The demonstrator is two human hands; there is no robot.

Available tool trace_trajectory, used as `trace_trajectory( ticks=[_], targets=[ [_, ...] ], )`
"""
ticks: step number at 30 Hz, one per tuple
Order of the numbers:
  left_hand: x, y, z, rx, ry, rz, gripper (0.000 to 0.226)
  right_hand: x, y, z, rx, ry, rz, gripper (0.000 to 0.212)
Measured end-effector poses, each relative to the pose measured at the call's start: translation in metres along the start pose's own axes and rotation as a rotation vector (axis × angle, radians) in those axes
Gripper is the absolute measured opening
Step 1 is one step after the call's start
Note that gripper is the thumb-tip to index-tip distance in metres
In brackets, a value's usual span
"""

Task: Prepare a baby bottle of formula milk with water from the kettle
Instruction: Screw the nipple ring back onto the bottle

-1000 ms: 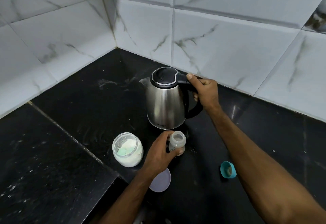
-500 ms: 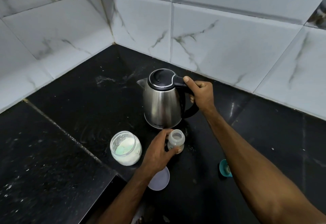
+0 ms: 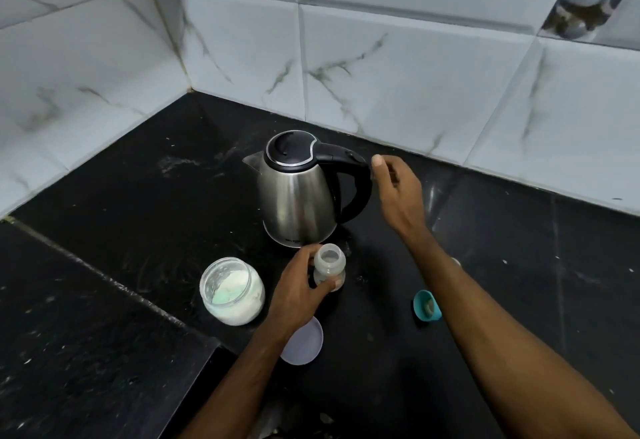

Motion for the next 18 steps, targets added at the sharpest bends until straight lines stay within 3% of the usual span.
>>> trace_trajectory(
  ticks=[3,11,15,18],
  targets=[
    [-0.002,0.002,-0.002,-0.01,-0.012,0.0,0.05,-0.028,-0.035,0.001,-0.025,-0.149,0.058,0.023],
    [0.012,-0.001,0.009,0.031,-0.029,-0.087,0.052,-0.085,-0.13,0.029,0.173,-0.686,0.022,0.032],
    [0.021,-0.007,0.016,0.049,-0.03,-0.127,0.055,-0.093,-0.151,0.035,0.416,-0.761,0.0,0.038],
    [0.024,-0.011,0.02,0.063,-0.041,-0.141,0.055,-0.09,-0.16,0.037,0.498,-0.733,-0.037,0.04]
  ],
)
Point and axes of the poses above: each hand's wrist, its own y-axis towards the middle knuckle, its own x-axis out of the palm, z = x × y, the point moved 2 cm from there along y, towards the middle knuckle, and after that the axes turned 11 degrees about y, right-handed, at the moved point
